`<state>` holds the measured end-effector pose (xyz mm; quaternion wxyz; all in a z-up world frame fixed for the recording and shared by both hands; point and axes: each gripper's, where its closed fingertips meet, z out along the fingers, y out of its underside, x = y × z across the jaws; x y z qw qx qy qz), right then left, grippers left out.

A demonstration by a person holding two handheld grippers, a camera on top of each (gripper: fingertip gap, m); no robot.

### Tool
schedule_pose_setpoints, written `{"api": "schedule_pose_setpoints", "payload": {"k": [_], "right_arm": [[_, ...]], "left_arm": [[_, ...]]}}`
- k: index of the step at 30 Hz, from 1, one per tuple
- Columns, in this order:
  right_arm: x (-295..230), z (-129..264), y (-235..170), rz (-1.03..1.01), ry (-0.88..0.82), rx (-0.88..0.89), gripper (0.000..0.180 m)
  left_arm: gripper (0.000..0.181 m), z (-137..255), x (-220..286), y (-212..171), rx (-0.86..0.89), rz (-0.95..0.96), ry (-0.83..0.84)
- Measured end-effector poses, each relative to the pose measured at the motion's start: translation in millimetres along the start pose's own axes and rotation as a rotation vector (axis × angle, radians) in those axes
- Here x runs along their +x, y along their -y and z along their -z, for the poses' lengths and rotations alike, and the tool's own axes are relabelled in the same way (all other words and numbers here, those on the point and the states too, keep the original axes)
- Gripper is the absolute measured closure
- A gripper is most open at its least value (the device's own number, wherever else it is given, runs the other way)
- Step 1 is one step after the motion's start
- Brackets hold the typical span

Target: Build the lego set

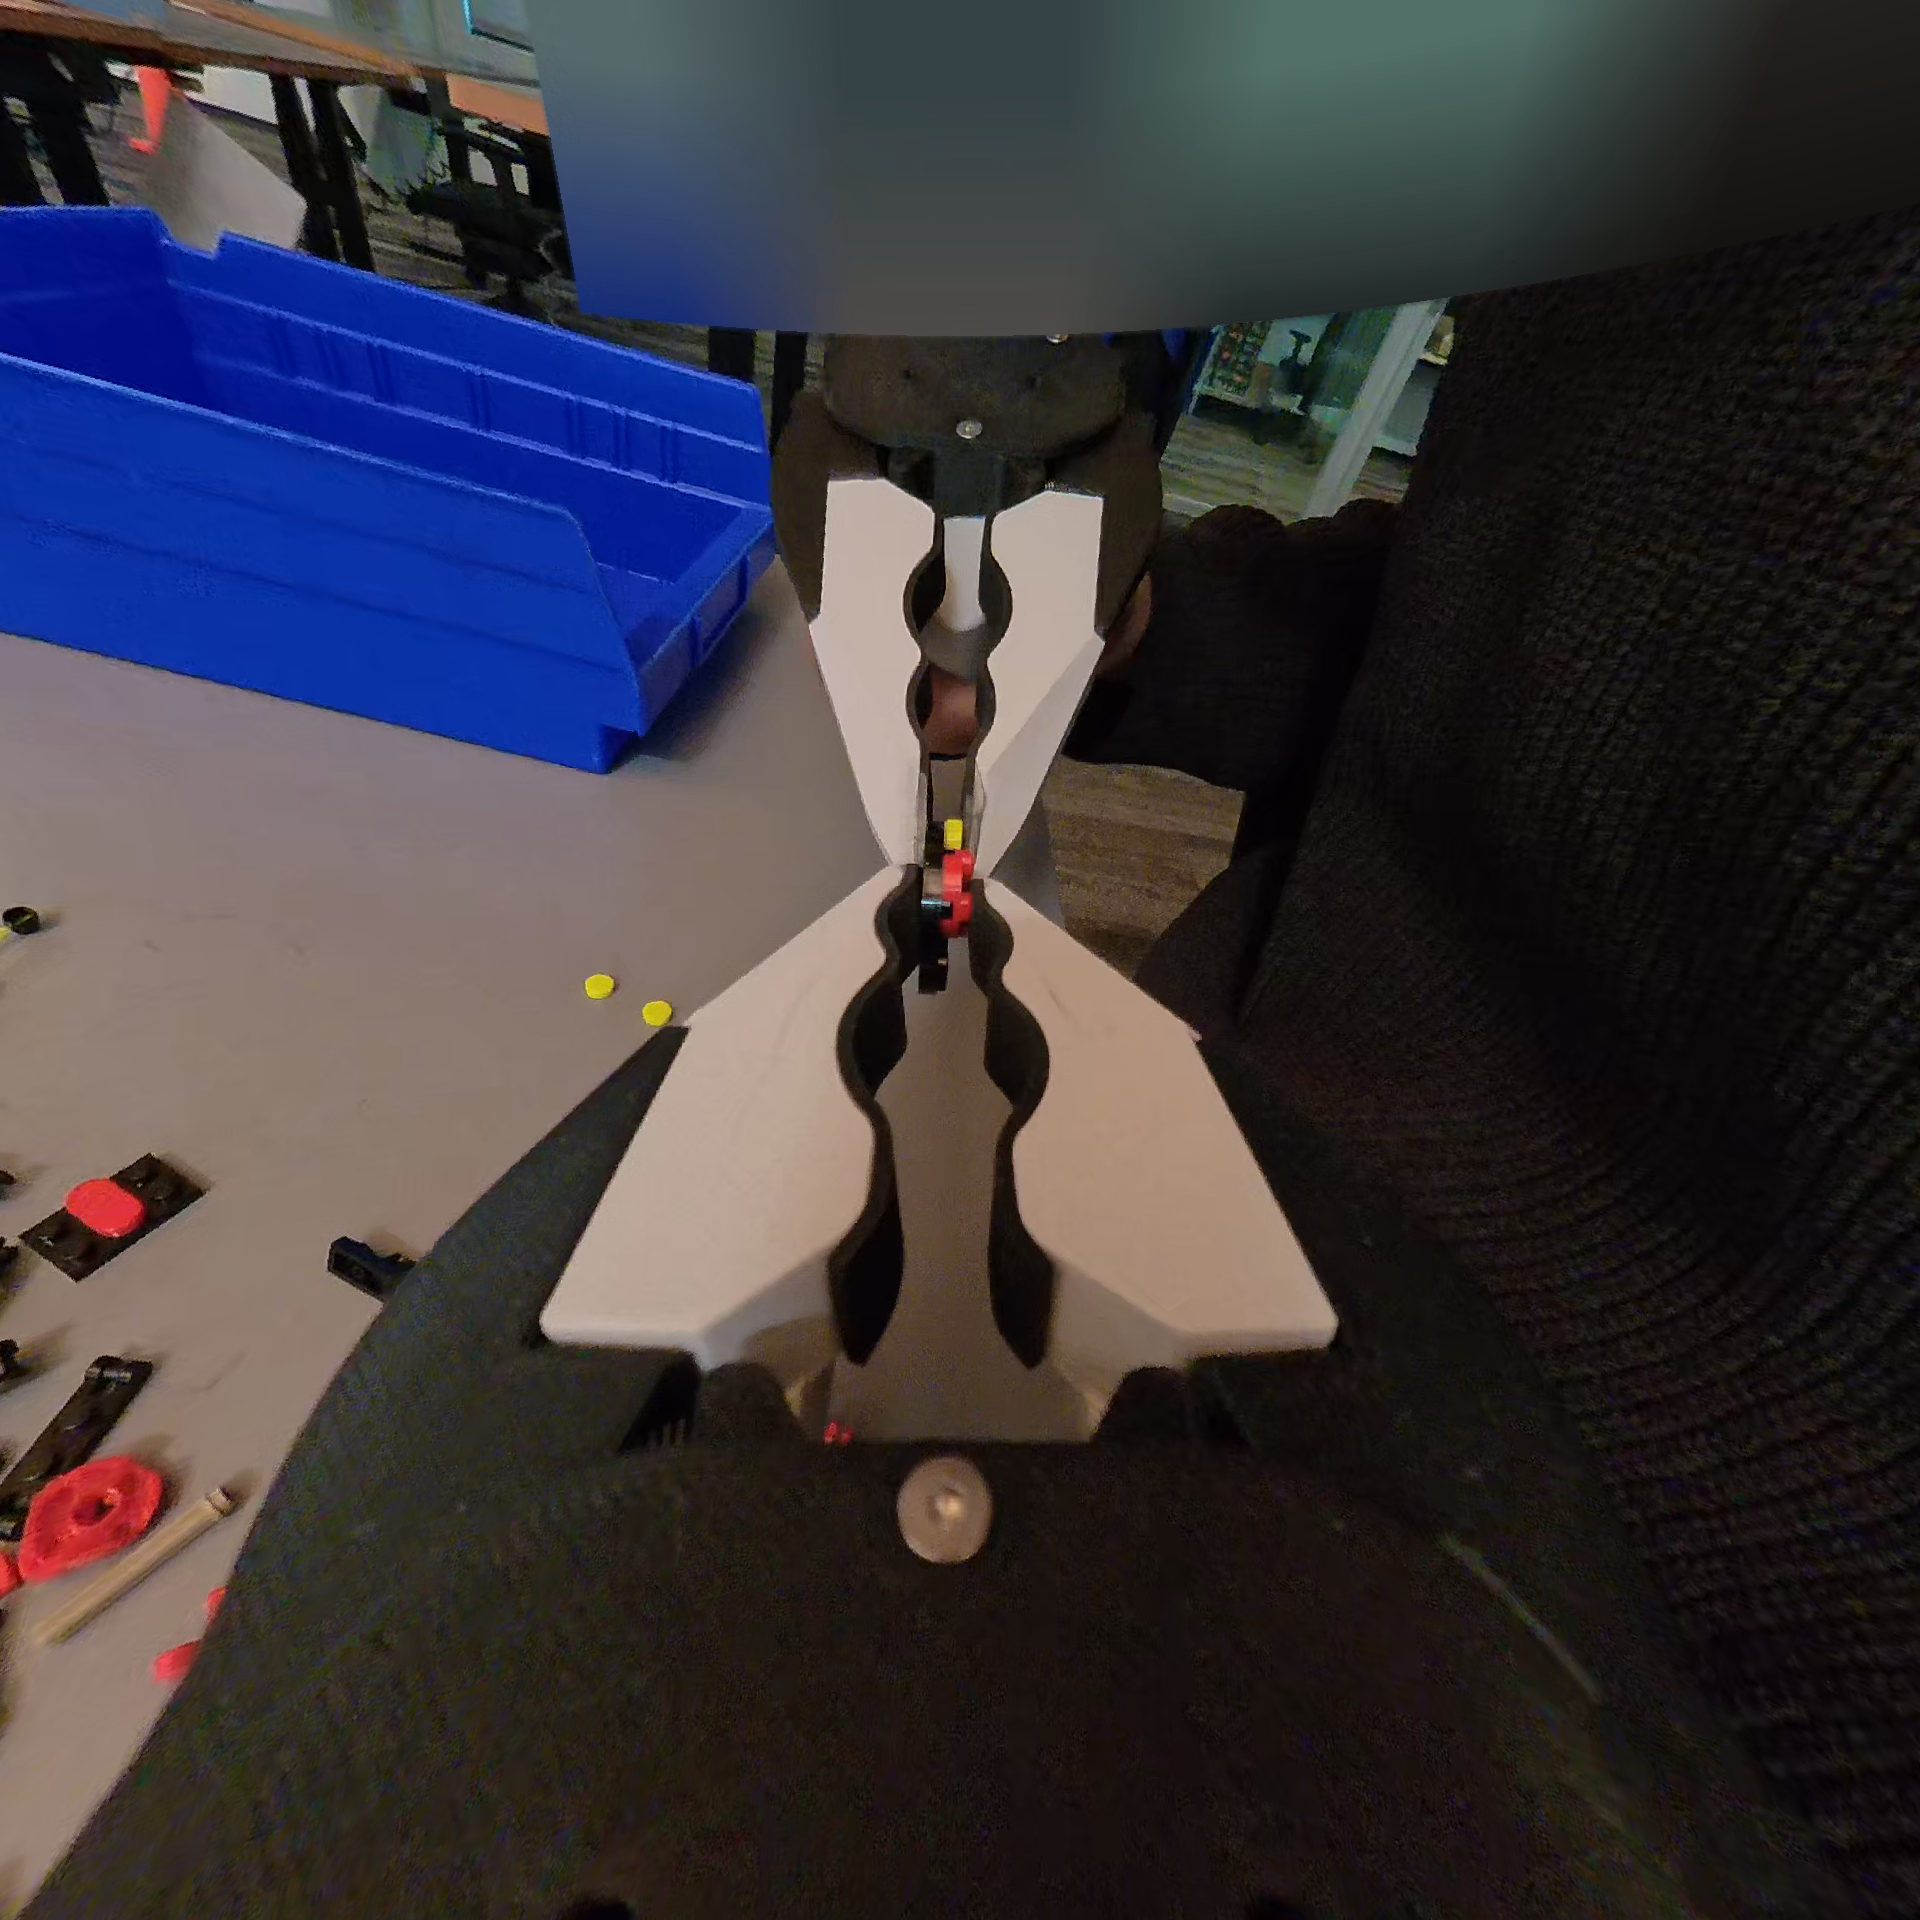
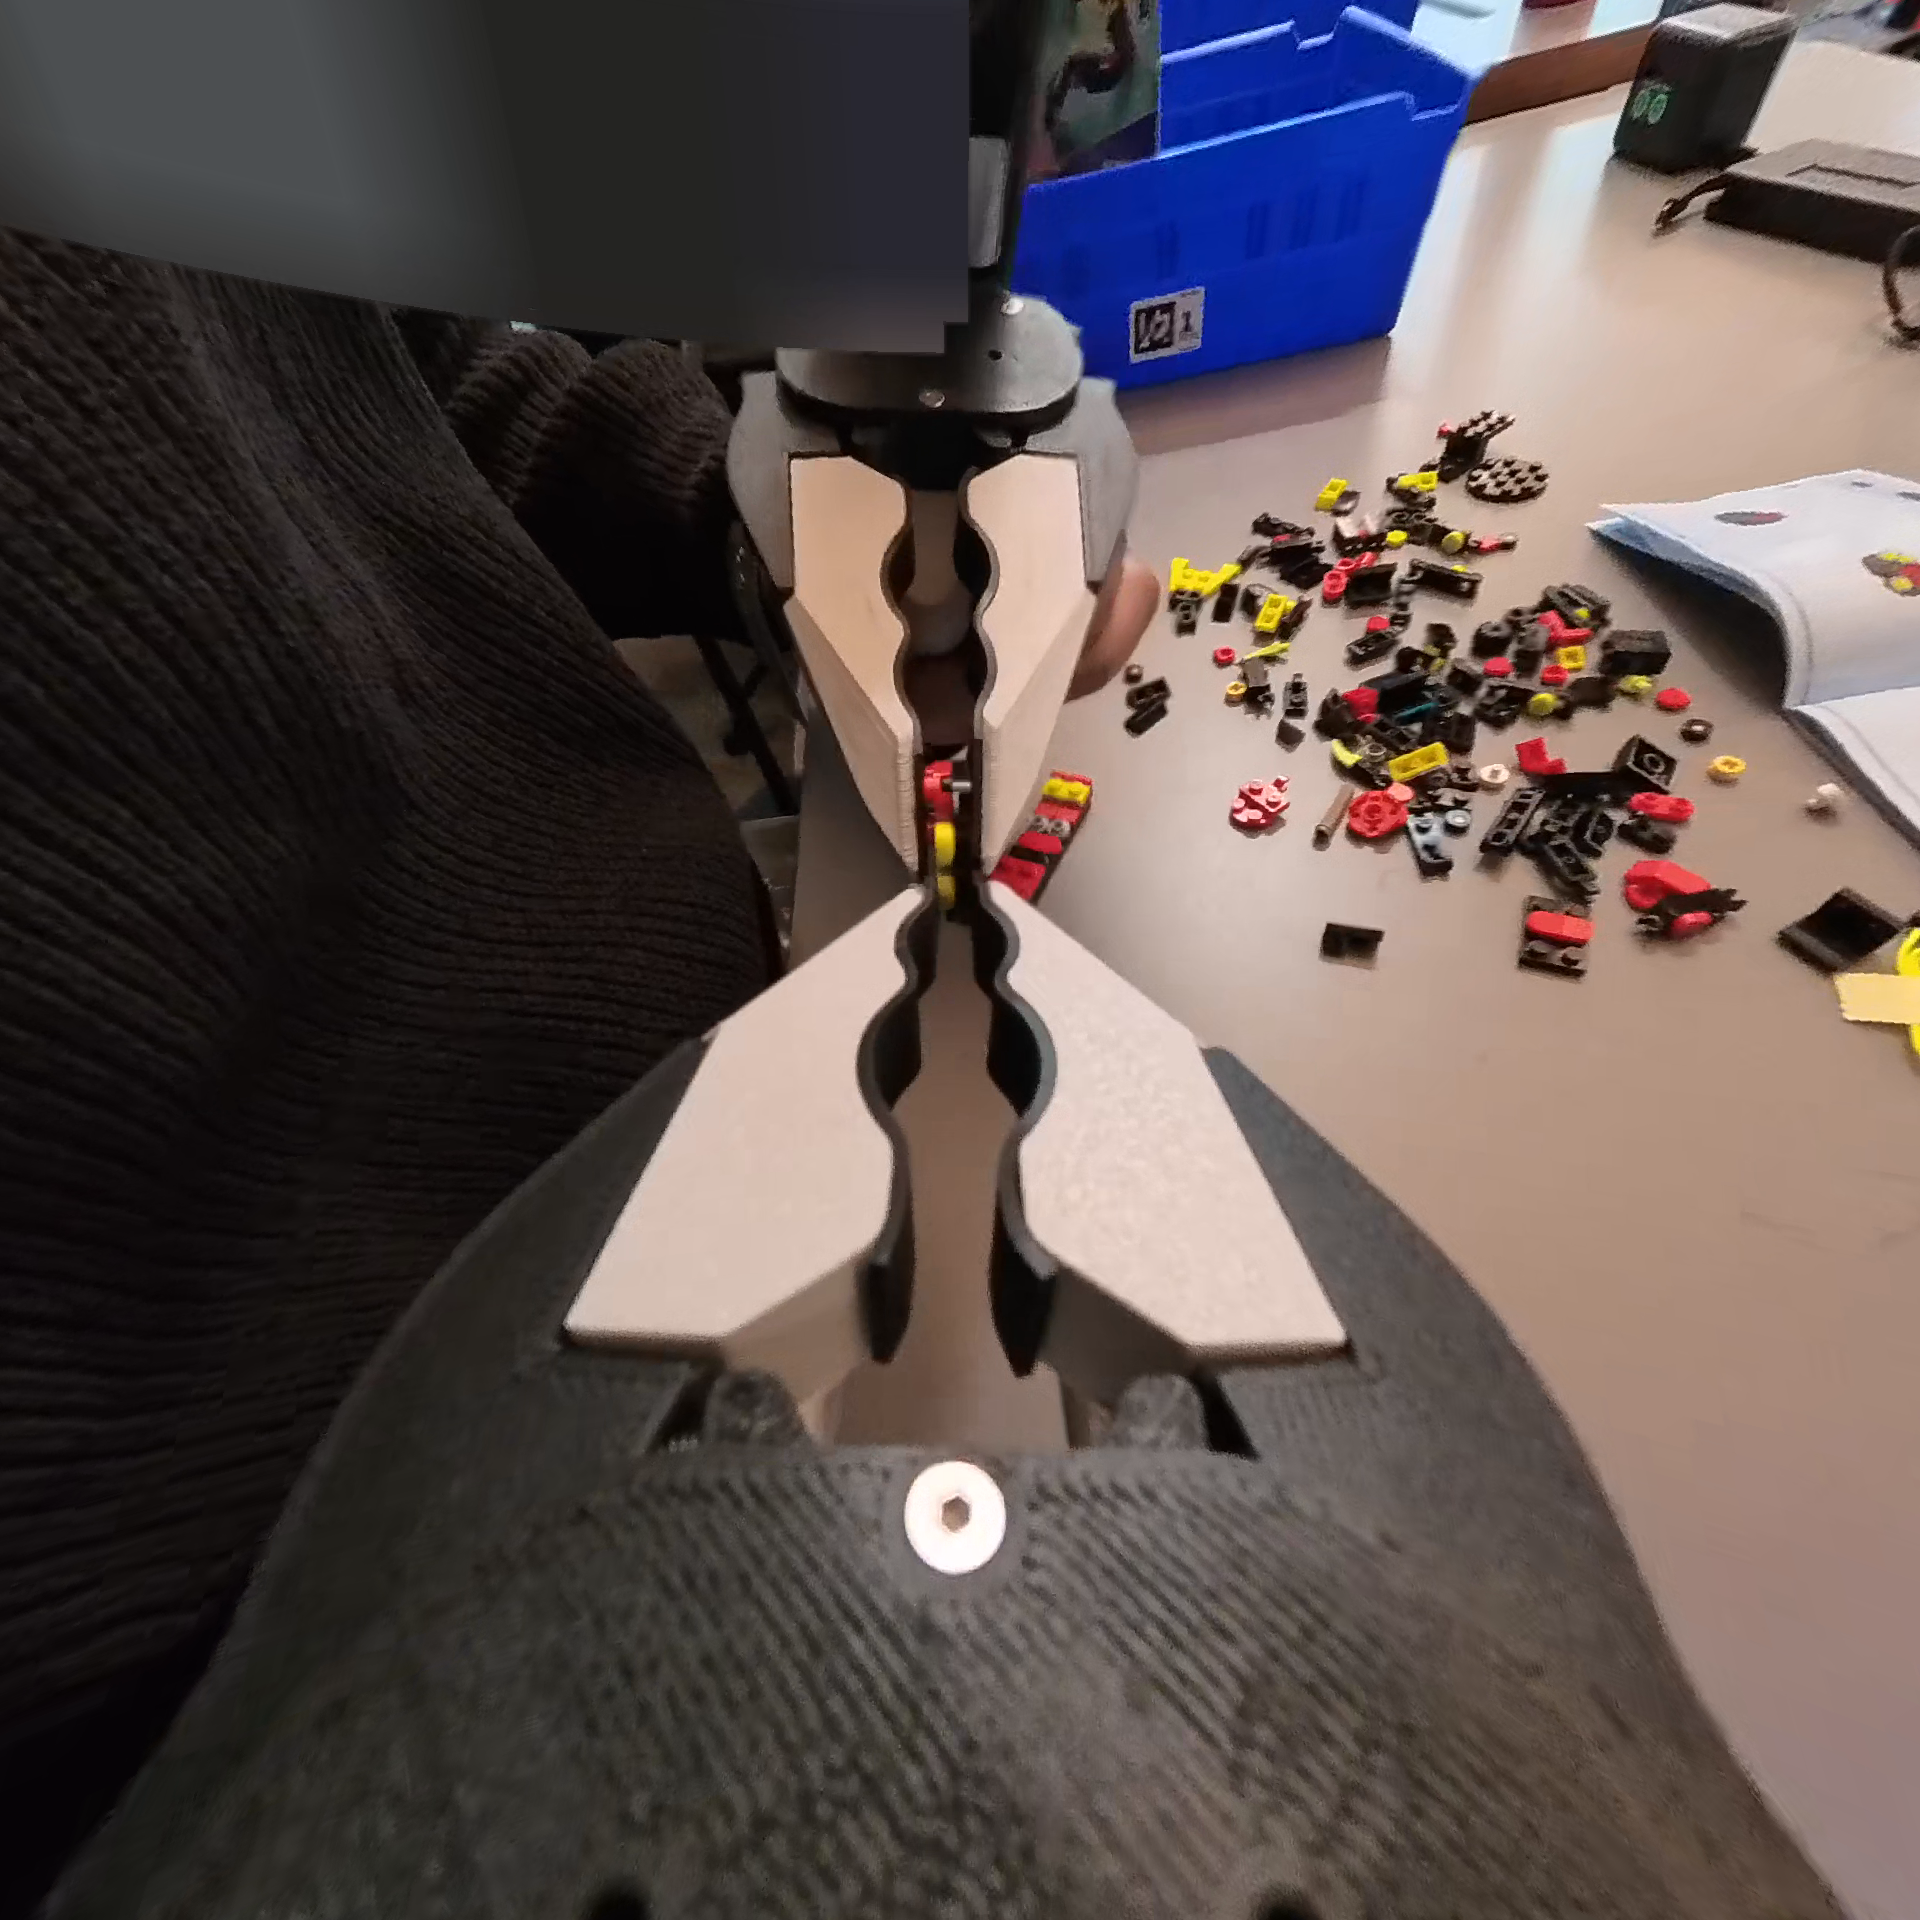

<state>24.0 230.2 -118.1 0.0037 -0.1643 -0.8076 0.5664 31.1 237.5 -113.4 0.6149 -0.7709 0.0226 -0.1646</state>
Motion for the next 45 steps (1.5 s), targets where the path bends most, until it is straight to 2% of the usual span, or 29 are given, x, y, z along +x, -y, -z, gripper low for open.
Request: {"api": "schedule_pose_setpoints", "payload": {"k": [7,15,37,45], "right_arm": [[1.1,9.0,9.7,0.014,0.002,0.084,0.169],[-1.3,4.3,6.7,0.055,-0.01,0.057,0.175],[0.3,2.7,8.0,0.068,-0.048,-0.001,0.176],[6.6,2.3,15.8,0.082,-0.092,0.079,0.175]], "left_arm": [[0.176,0.0,-3.1,-3.4,-0.027,-0.029,0.042],[0.176,-2.6,-0.6,-2.8,-0.03,-0.054,0.047],[0.176,-3.6,-1.6,-3.0,-0.036,-0.07,0.083],[0.176,0.0,-7.3,1.4,-0.022,-0.089,0.114]]}}
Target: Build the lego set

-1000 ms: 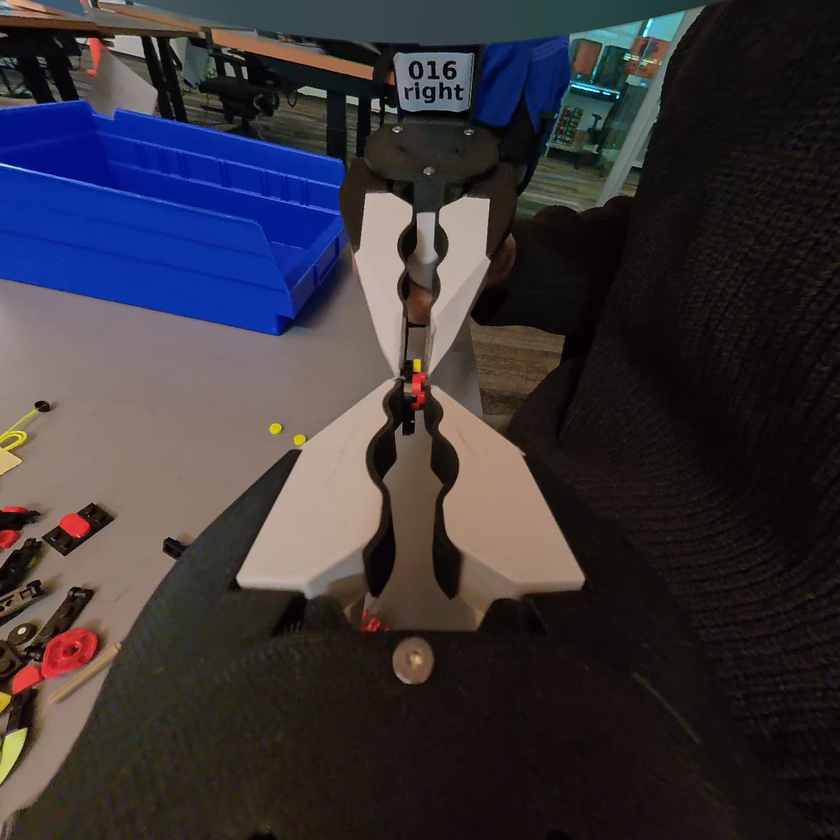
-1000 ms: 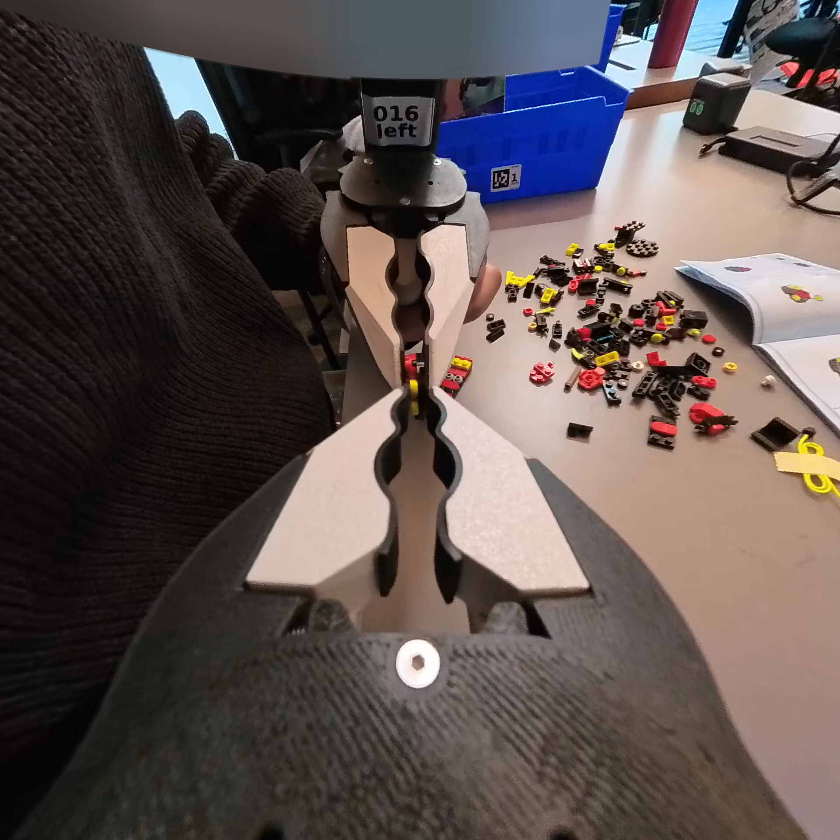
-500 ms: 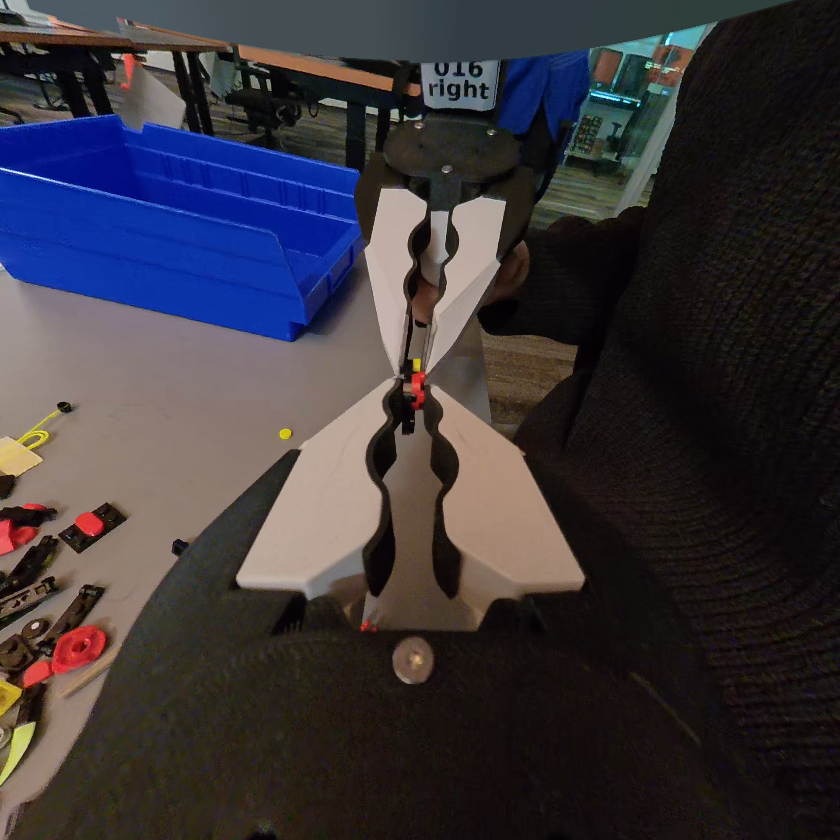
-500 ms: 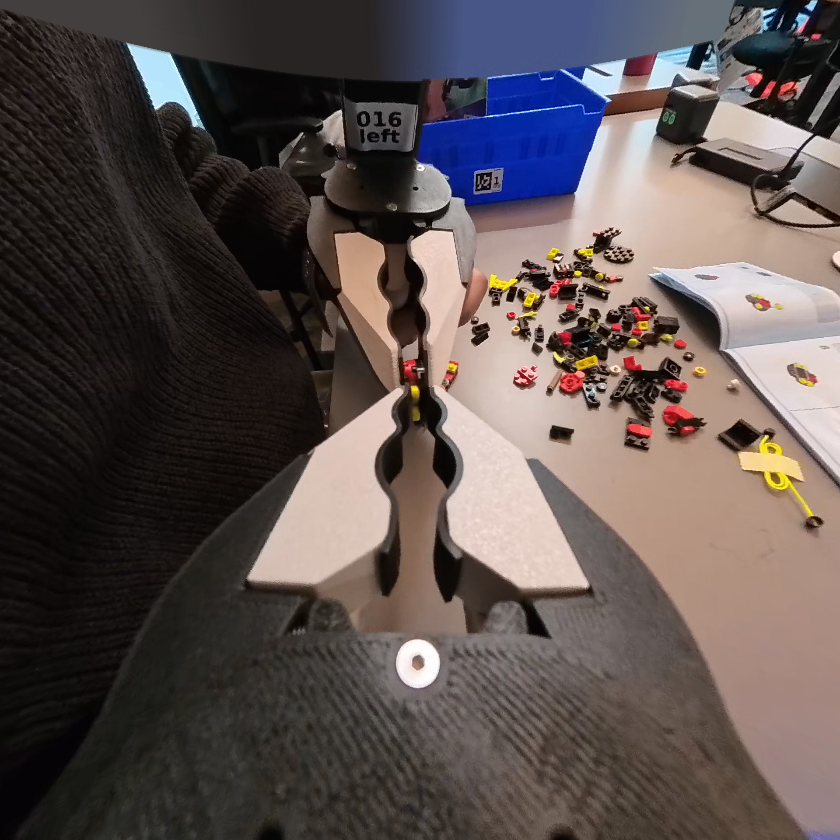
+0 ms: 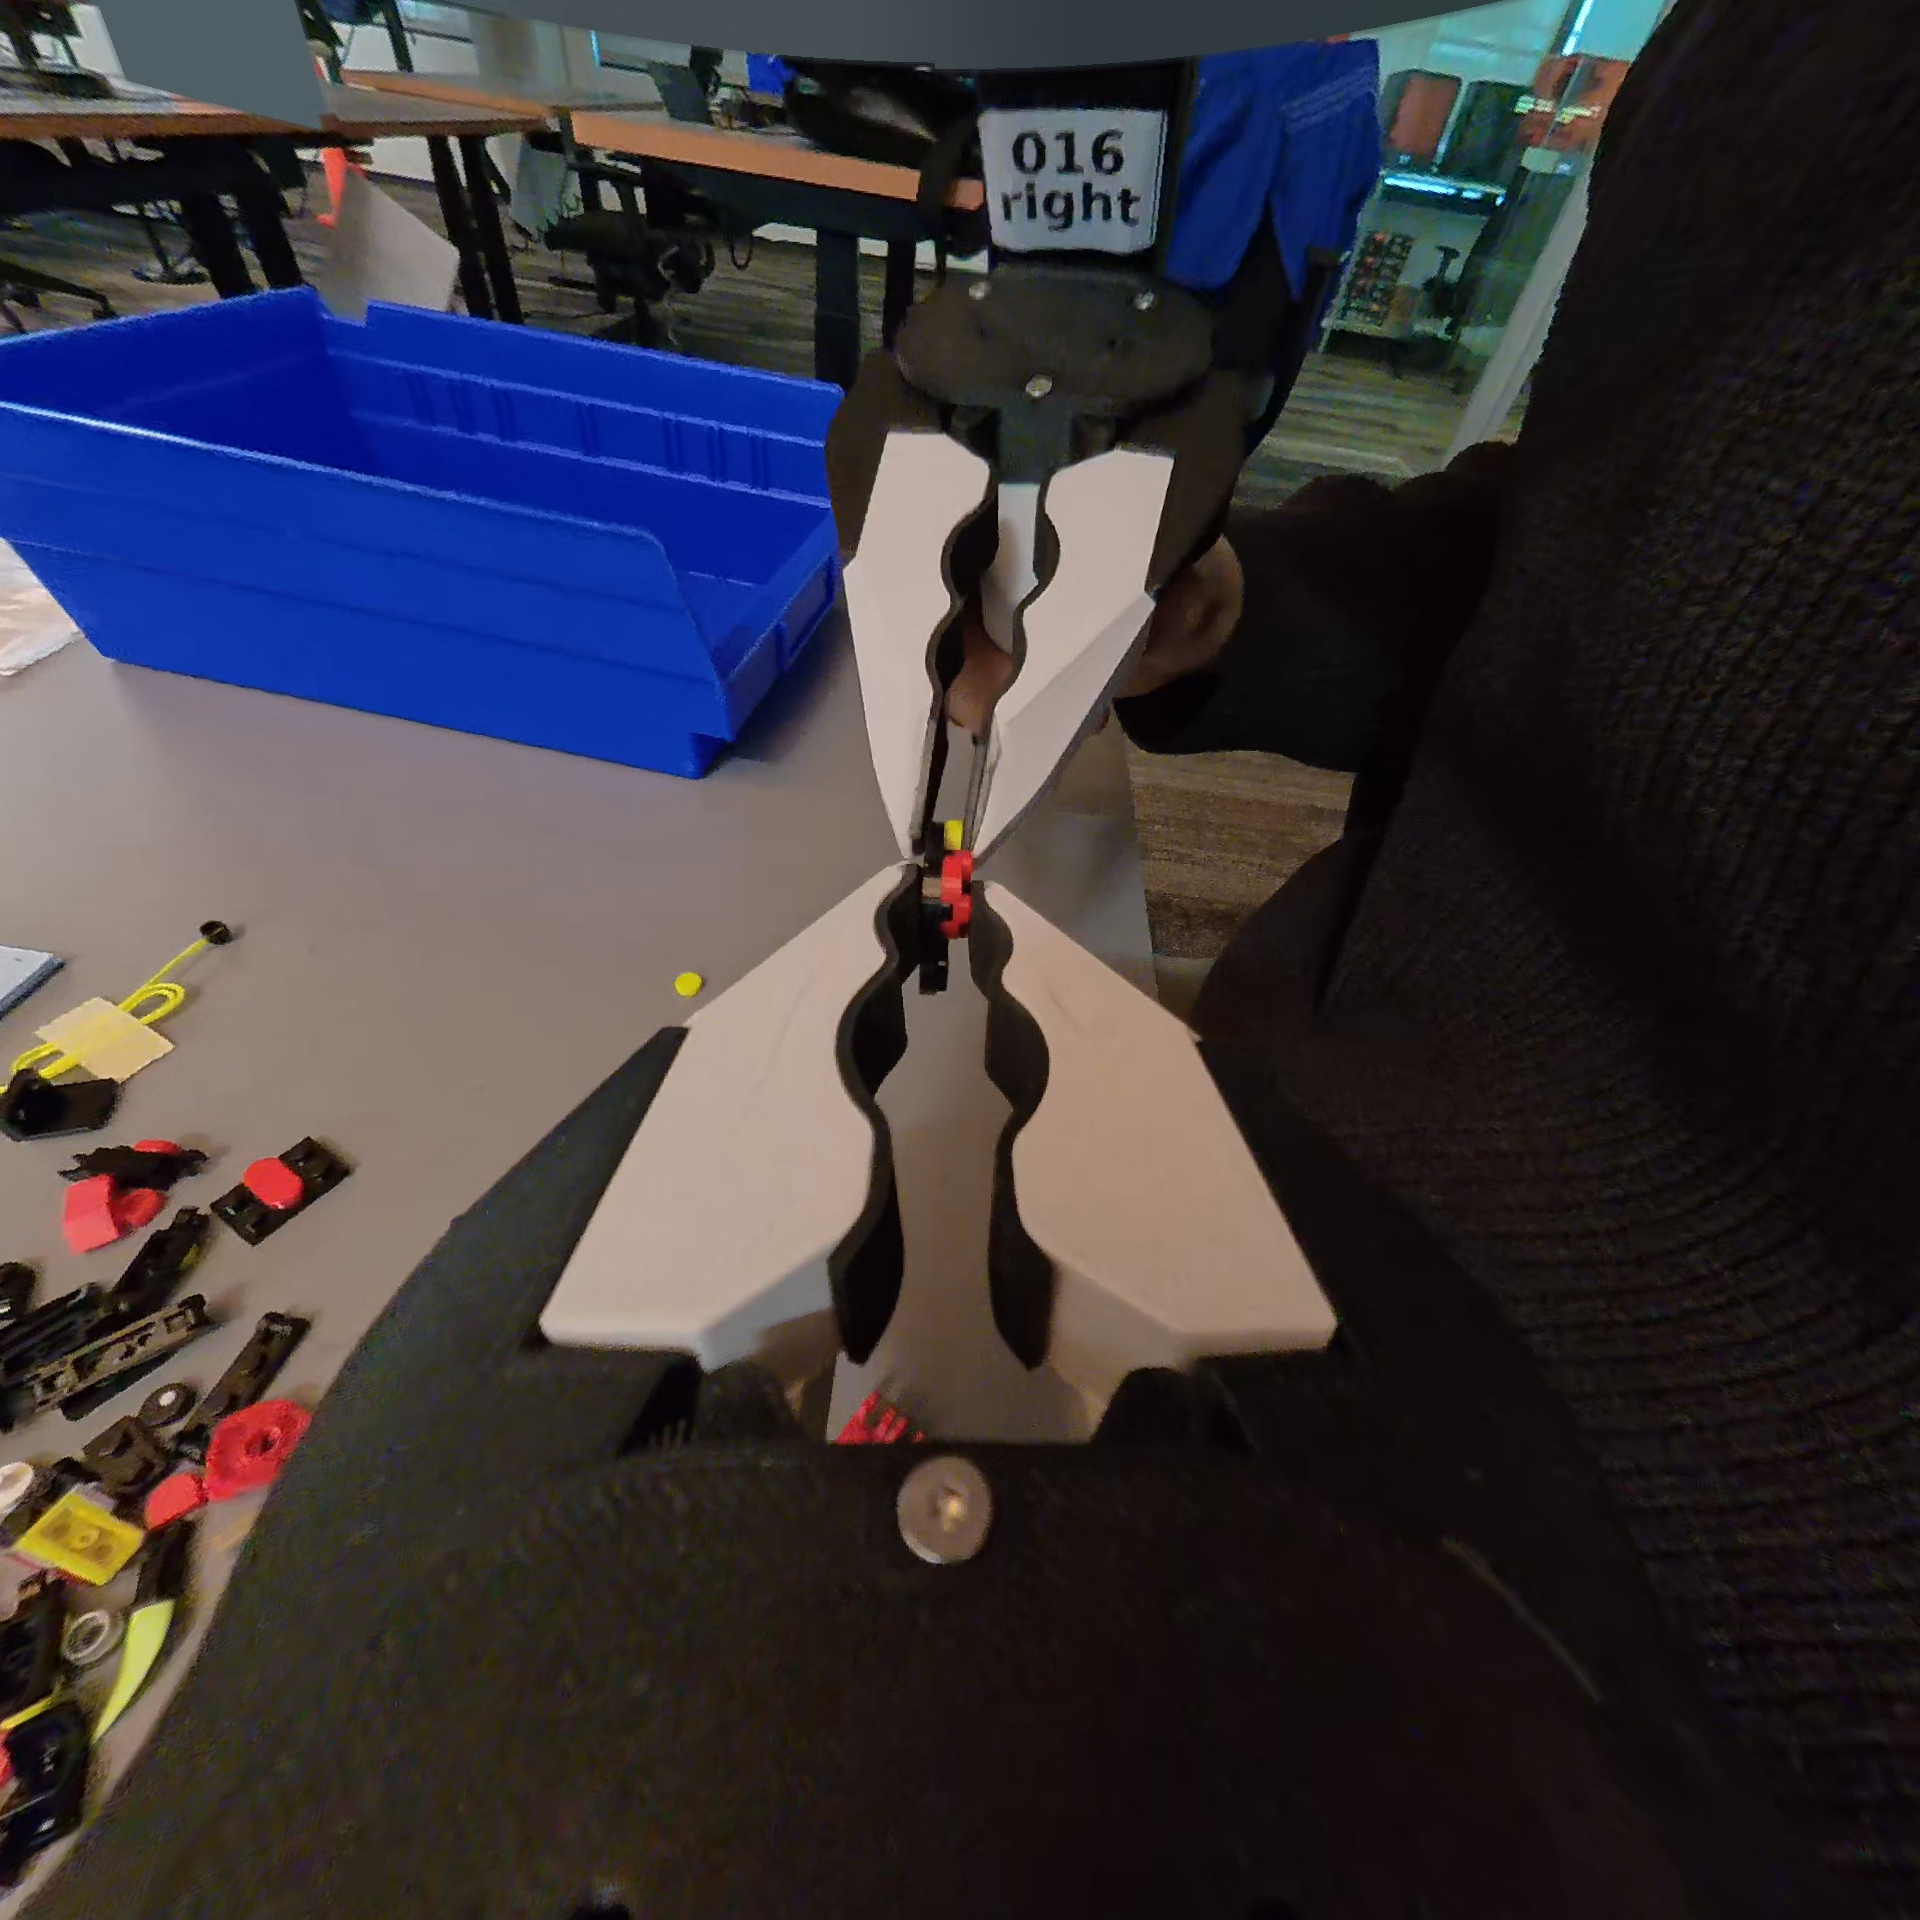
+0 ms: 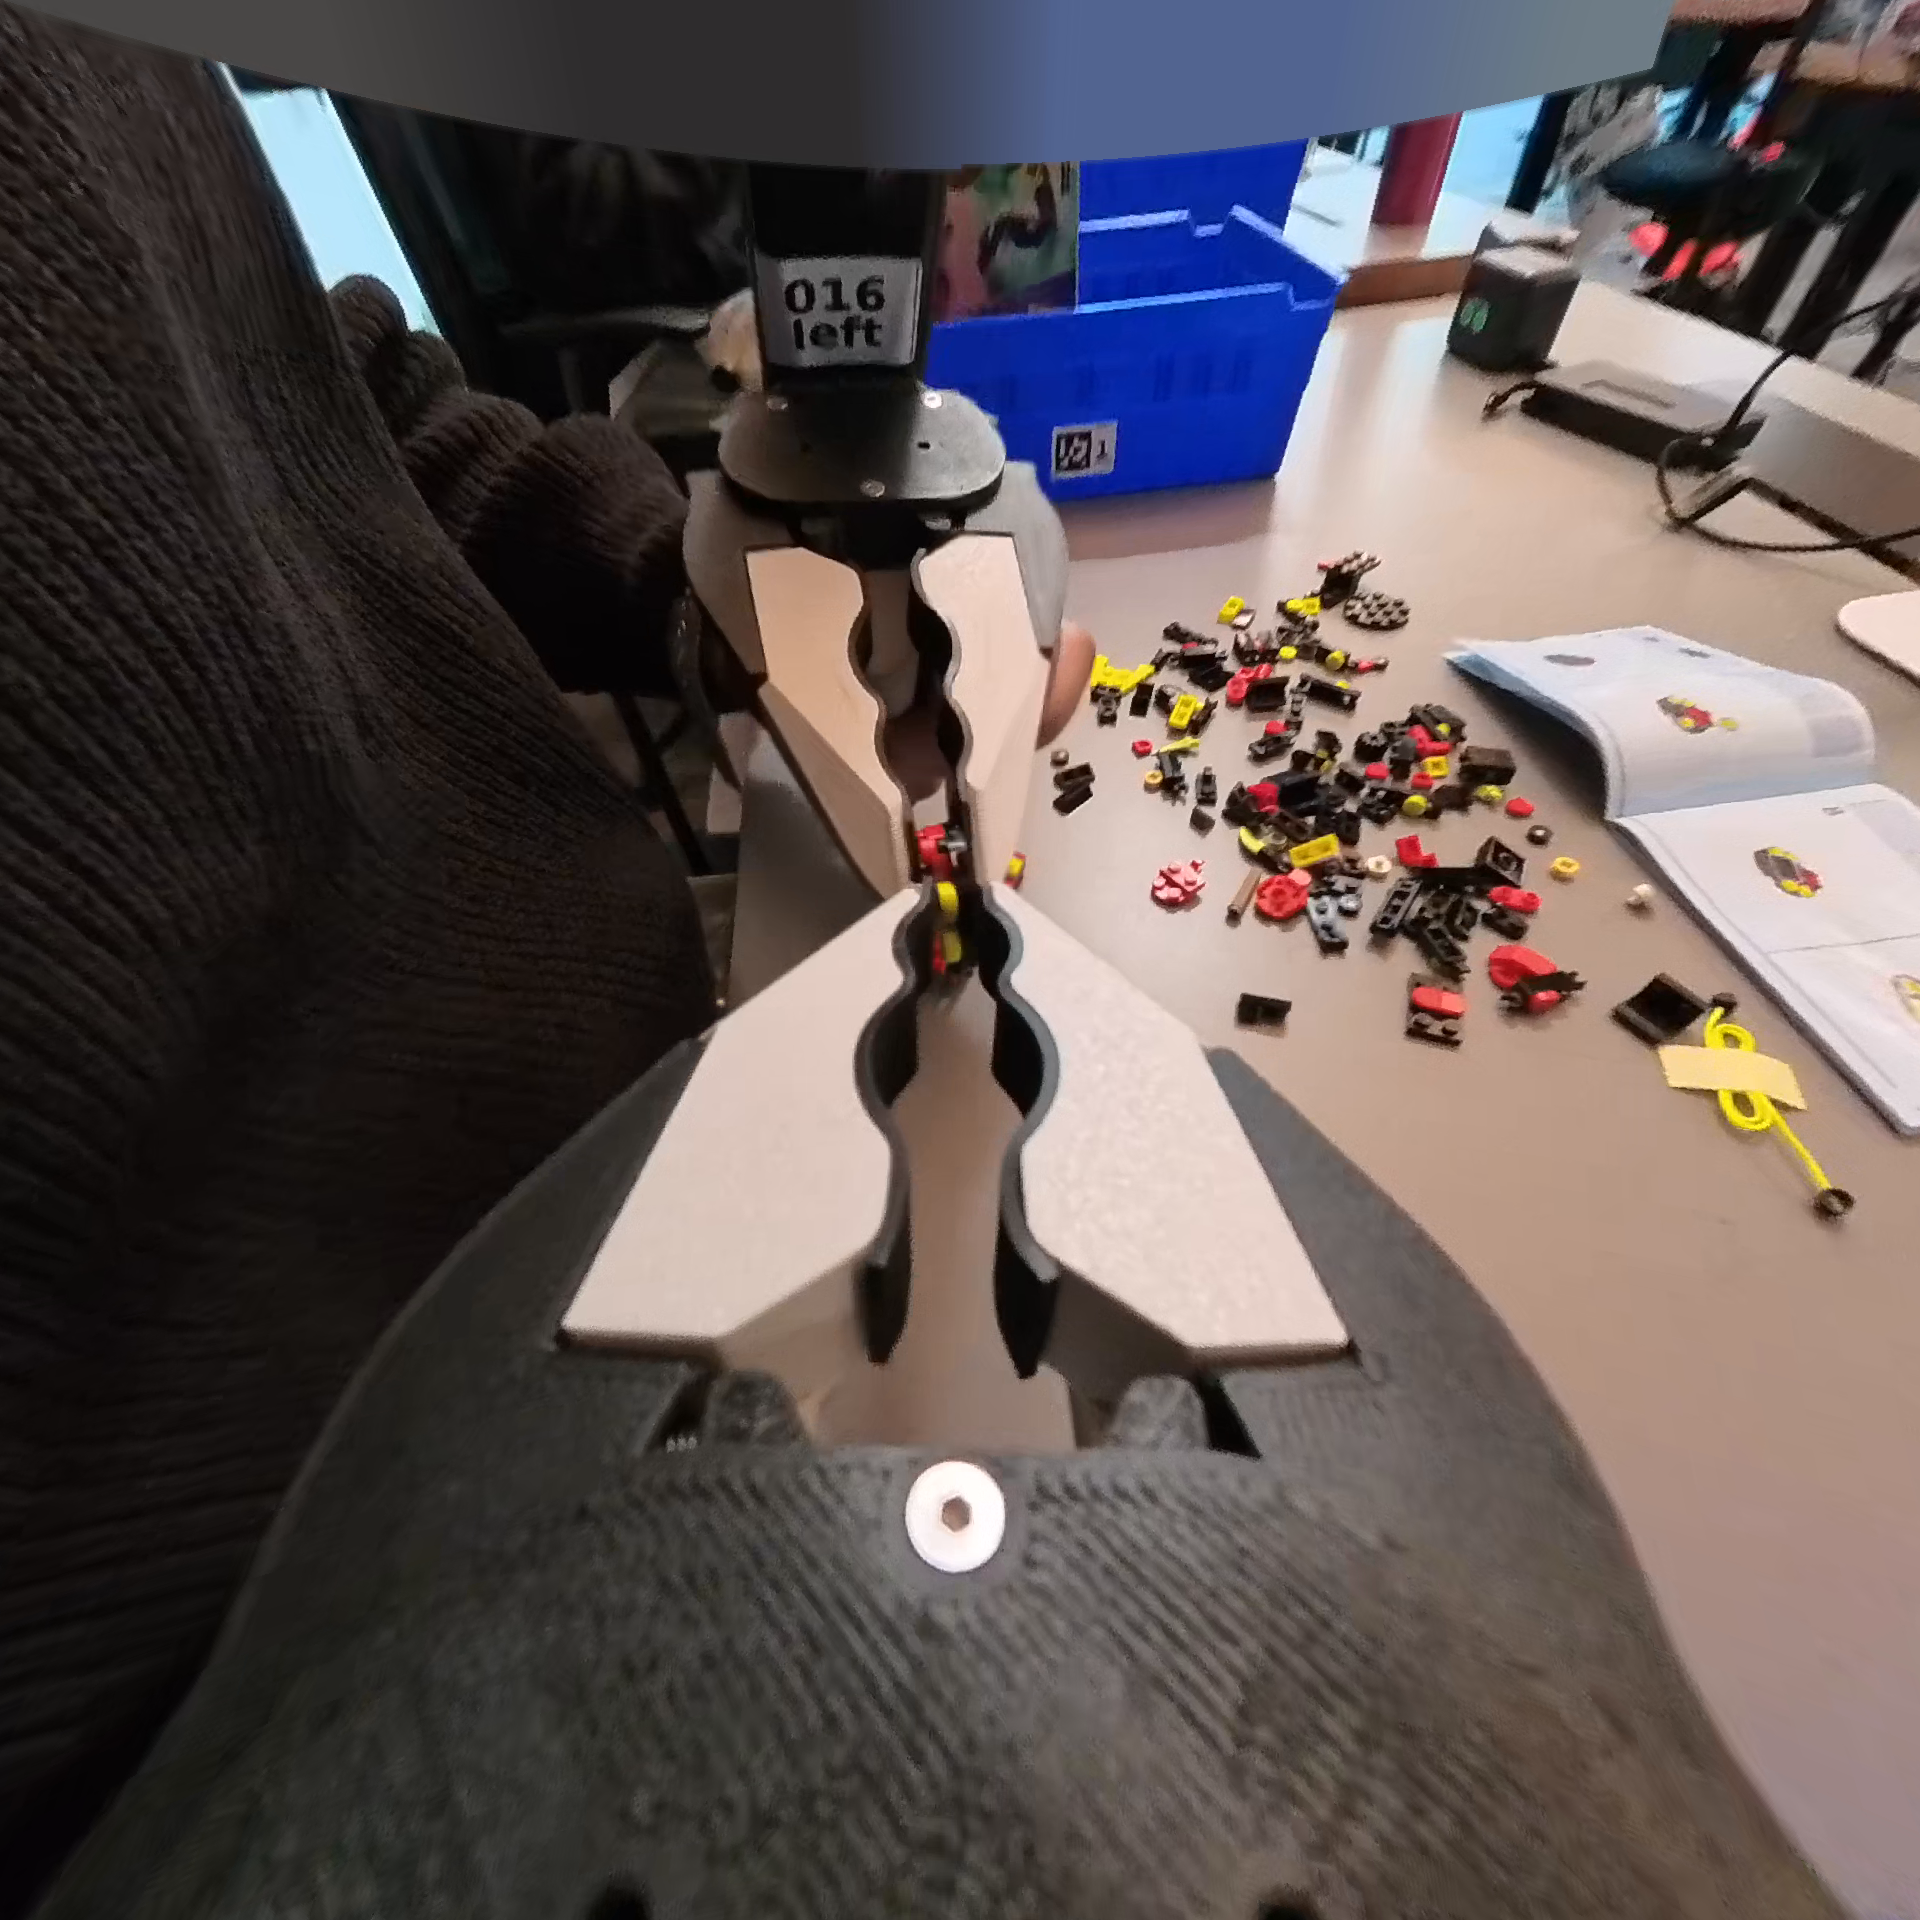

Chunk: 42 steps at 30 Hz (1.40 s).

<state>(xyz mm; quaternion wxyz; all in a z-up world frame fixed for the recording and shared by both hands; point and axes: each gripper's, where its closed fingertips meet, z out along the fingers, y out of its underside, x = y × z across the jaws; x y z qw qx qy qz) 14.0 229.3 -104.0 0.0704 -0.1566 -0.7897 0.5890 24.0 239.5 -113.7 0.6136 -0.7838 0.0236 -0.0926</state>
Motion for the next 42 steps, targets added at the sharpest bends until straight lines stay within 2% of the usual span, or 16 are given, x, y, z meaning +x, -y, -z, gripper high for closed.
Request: {"api": "schedule_pose_setpoints", "payload": {"k": [1,2,3,4,6,8,9,11,15,19,33,42], "right_arm": [[2.3,1.6,2.1,0.006,-0.015,0.024,0.169],[7.5,3.9,4.9,0.013,-0.05,0.05,0.147],[12.7,6.5,8.2,0.02,-0.083,0.076,0.135],[15.6,9.4,12.8,0.033,-0.105,0.107,0.13],[20.8,19.0,29.0,0.092,-0.189,0.238,0.109],[28.9,34.2,39.3,0.189,-0.365,0.371,0.111],[28.6,35.6,36.7,0.249,-0.405,0.362,0.122],[26.3,27.9,27.2,0.226,-0.368,0.294,0.141],[9.9,22.1,31.4,0.016,-0.161,0.353,0.144],[-1.6,15.1,37.2,-0.061,-0.086,0.392,0.153],[-11.1,6.7,37.6,-0.069,-0.066,0.384,0.174],[-13.9,6.6,38.5,-0.07,-0.048,0.387,0.175]], "left_arm": [[0.176,0.4,0.3,2.0,0.011,0.007,-0.005],[0.176,1.3,0.8,4.7,0.028,0.015,-0.01],[0.176,2.8,0.1,6.8,0.043,0.022,-0.011],[0.176,4.6,-1.0,8.0,0.052,0.025,-0.011],[0.176,8.8,-0.5,9.9,0.068,0.021,-0.028],[0.176,13.0,1.9,15.5,0.103,0.033,-0.054],[0.176,14.9,2.7,18.9,0.125,0.045,-0.065],[0.176,18.4,2.5,24.9,0.164,0.07,-0.077],[0.176,23.9,3.6,32.8,0.219,0.094,-0.103],[0.176,23.9,7.8,36.6,0.239,0.083,-0.114],[0.176,22.0,13.6,42.2,0.278,0.056,-0.125],[0.176,22.7,14.9,42.5,0.283,0.05,-0.129]]}}
